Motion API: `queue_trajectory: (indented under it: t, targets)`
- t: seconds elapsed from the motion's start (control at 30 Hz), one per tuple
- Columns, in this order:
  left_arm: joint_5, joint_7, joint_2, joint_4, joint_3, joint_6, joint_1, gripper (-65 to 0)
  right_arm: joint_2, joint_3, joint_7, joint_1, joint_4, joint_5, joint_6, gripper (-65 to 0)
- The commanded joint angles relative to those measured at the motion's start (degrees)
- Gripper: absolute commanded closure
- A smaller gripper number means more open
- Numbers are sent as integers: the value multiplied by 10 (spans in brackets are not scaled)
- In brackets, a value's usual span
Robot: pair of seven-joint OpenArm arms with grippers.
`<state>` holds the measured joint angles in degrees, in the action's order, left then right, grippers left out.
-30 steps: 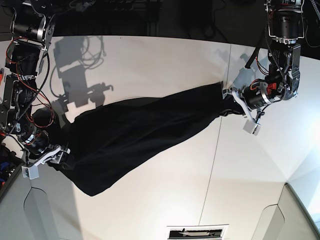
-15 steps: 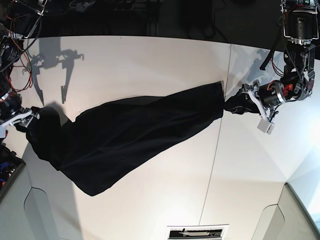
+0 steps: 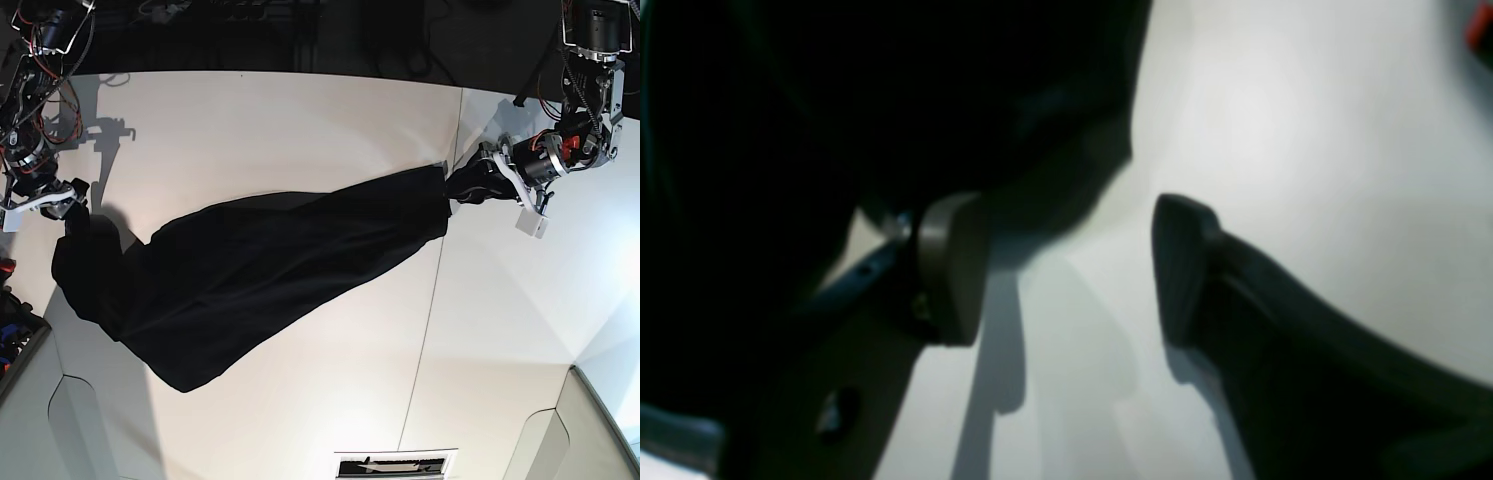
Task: Layout the t-shirt on the table in an organized manner, then fold the t-shirt properly
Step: 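Pull the shirt taut between both grippers, stretching it lengthwise, then regrasp the shirt with the right gripper and lift it to spread wider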
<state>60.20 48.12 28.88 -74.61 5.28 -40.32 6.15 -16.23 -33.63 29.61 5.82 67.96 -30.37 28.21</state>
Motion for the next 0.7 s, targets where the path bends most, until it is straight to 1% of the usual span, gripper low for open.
queue_trajectory:
  t: [0.0, 0.07, 0.17, 0.2, 0.23, 0.27, 0.33, 0.37, 0.43, 0.5, 0.67]
  targets:
    - [-21, 4, 6, -5, 2, 3, -4, -276, -10, -2, -10, 20, -9, -5, 3, -384]
    - [-23, -9, 4, -5, 2, 3, -4, -276, -10, -2, -14, 42, -36, -5, 5, -384]
    - [-24, -16, -3, -5, 2, 3, -5, -275, -10, -1, -15, 66, -55, -5, 12, -383]
    - [-24, -17, -7, -5, 2, 3, -5, -273, -10, 0, -15, 71, -55, -5, 12, -361]
    - [-24, -21, -10, -5, 2, 3, -6, -252, -10, 1, -15, 77, -55, -5, 12, -304]
    - [-27, -28, -14, -5, 2, 3, -7, -206, -10, 2, -15, 83, -55, -5, 12, -215]
    - [-42, -42, -17, -5, 2, 3, -9, -66, -11, 1, -16, 96, -53, -7, 27, 0]
    - [-61, -51, -17, -5, 2, 3, -11, -1, -11, 1, -16, 104, -51, -12, 35, 0]
    - [-98, -60, -16, -5, 3, 3, -17, 0, -16, 1, -15, 119, -42, -26, 36, 0]
    - [-116, -59, -8, -5, 6, 3, -28, 0, -28, 1, -14, 140, -28, -30, 36, 0]
    - [-118, -59, 25, -5, 42, 3, -49, 0, -74, 2, -6, 205, -15, 5, 35, 0]
